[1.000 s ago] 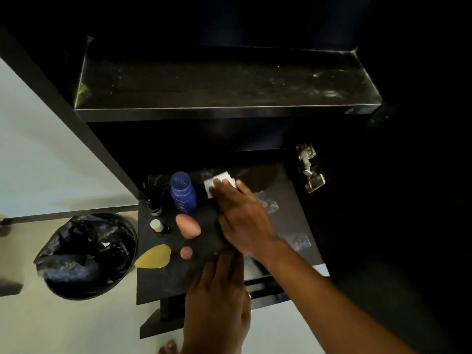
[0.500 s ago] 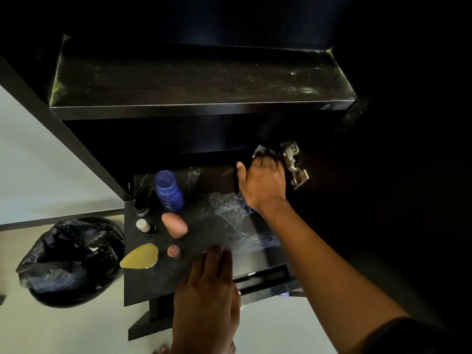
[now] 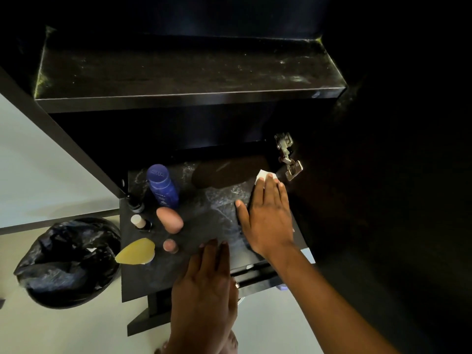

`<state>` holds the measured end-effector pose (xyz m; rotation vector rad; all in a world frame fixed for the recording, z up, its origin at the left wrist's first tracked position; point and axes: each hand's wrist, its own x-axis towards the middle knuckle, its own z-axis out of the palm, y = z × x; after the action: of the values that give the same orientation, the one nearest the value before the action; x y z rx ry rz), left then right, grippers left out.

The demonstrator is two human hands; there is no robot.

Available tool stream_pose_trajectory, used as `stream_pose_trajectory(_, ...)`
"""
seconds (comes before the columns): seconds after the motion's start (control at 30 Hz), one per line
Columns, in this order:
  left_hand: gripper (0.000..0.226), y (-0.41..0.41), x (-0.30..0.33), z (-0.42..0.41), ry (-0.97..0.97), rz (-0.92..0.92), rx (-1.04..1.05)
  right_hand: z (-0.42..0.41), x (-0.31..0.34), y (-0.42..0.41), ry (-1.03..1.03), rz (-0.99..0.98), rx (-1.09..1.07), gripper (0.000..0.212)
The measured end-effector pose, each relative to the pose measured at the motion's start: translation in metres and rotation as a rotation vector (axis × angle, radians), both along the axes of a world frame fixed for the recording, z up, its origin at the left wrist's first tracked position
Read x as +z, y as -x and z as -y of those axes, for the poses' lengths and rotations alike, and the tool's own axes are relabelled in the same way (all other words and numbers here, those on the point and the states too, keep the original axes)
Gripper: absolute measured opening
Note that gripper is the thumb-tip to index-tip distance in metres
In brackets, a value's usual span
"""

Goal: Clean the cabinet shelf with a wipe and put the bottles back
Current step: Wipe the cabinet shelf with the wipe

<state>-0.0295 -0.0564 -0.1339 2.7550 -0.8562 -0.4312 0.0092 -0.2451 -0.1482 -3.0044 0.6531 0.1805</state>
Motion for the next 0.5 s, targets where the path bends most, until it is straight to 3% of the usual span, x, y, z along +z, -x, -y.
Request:
stream_pose_trajectory(0.2,0.074,0.002,0.003,-0.001,-0.018,0.012,0.0,0.001,-0.009,-0.072,-0.118,0.068,0.104,0.074)
stream_pose_trajectory(0.37,0.073,0.001,0.007,-0.001,0.037,-0.042,0.017,-0.034,-0.001,-0.025,-0.156,0.092,0.329,0.065)
stream_pose_trajectory(0.5,0.068,0.001,0.009,-0.002,0.069,-0.034,0.024,-0.006,0.002,0.034,-0.059,0.028,0.088,0.071)
